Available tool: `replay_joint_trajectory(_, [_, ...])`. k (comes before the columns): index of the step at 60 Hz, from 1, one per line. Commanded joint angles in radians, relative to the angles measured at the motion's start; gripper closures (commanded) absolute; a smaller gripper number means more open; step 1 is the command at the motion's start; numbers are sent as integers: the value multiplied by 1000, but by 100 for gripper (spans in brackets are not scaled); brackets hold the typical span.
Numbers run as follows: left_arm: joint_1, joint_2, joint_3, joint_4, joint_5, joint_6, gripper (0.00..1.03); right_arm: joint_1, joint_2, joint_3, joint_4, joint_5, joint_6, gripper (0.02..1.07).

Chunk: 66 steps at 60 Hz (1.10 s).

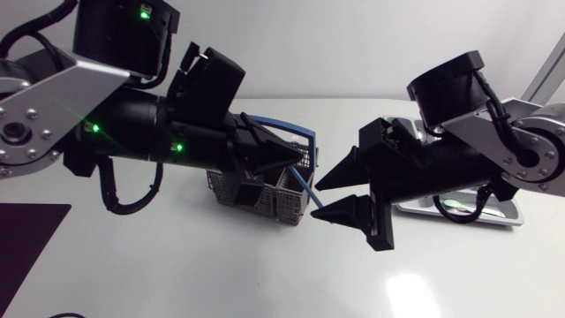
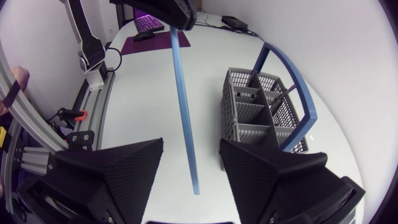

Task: Unload the cutlery basket into the drawer organizer.

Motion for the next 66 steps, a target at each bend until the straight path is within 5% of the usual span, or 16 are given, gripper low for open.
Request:
replay_joint_trajectory(1, [-3, 21, 41, -15, 30, -21, 100, 10, 24, 24, 14, -9, 28, 63])
replay_joint_trajectory(11, [2, 34, 33, -17, 42, -21, 100, 18, 44, 26, 8, -12, 23, 94])
replay_joint_trajectory(26, [20, 37, 30, -18, 56, -30, 92, 19, 61, 24, -17, -21, 16, 99])
replay_joint_trajectory(35, [40, 25, 58, -25, 56, -30, 52, 16, 64, 20, -55, -27, -3, 101])
replay_joint_trajectory(44, [99, -4, 113, -21, 55, -32, 29, -38, 47, -11, -96, -27, -41, 101])
replay_joint_trajectory(66, [327, -28, 136, -25, 55, -4, 23, -484, 52, 0, -202, -121, -207, 101])
